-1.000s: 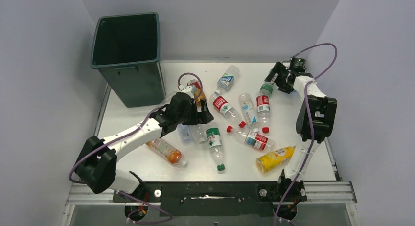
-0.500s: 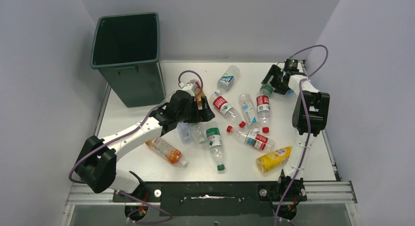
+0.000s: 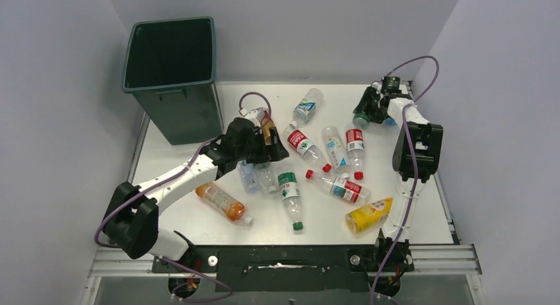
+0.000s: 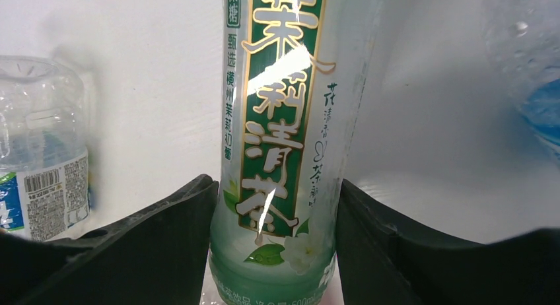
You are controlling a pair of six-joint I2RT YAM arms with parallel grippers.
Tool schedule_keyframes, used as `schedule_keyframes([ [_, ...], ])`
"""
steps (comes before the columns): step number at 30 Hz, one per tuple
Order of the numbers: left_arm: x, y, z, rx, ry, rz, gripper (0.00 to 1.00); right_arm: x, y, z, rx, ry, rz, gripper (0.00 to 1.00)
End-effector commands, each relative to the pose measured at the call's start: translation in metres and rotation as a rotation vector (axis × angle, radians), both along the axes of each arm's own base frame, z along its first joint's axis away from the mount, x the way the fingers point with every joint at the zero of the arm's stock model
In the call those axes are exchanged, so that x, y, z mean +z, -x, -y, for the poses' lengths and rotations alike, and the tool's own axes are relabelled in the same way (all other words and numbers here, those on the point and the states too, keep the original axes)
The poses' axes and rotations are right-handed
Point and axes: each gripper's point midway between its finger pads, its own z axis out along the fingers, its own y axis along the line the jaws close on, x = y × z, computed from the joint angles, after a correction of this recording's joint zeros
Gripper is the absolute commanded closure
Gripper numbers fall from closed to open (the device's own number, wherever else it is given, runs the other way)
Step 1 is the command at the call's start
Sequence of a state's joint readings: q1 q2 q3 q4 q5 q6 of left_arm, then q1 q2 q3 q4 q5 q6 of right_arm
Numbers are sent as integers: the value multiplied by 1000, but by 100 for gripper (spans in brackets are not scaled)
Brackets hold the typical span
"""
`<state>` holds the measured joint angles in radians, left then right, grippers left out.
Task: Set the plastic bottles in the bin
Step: Pick up the plastic bottle at the center of the board.
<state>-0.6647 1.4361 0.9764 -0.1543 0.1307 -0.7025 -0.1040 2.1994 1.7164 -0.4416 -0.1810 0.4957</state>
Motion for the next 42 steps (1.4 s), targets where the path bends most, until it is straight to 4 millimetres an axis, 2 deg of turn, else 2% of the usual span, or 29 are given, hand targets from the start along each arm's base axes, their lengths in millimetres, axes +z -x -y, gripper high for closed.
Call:
schedule_keyframes([
  [1, 52, -14, -3, -23, 134, 87, 11, 95, -14, 11, 26, 84, 186, 53],
  [5, 72, -16, 1, -54, 184, 121, 11, 137, 0, 5, 57, 88, 248, 53],
  [9, 94, -18, 11, -87, 258, 171, 11, 180, 29, -18, 124, 57, 322, 53],
  [15, 122, -23, 10, -65, 314, 254, 11, 207, 85, -73, 302, -18, 384, 53],
  [24, 144, -21, 14, -82, 393, 256, 10, 211, 174, -171, 580, -111, 411, 52],
  [30, 157, -15, 11, -75, 443, 287, 10, 200, 226, -226, 709, -154, 384, 52],
  [36, 157, -12, 8, -49, 475, 286, 10, 188, 255, -261, 766, -145, 359, 52],
  [42, 151, -16, 2, 0, 447, 277, 11, 191, 267, -279, 784, -142, 367, 53],
])
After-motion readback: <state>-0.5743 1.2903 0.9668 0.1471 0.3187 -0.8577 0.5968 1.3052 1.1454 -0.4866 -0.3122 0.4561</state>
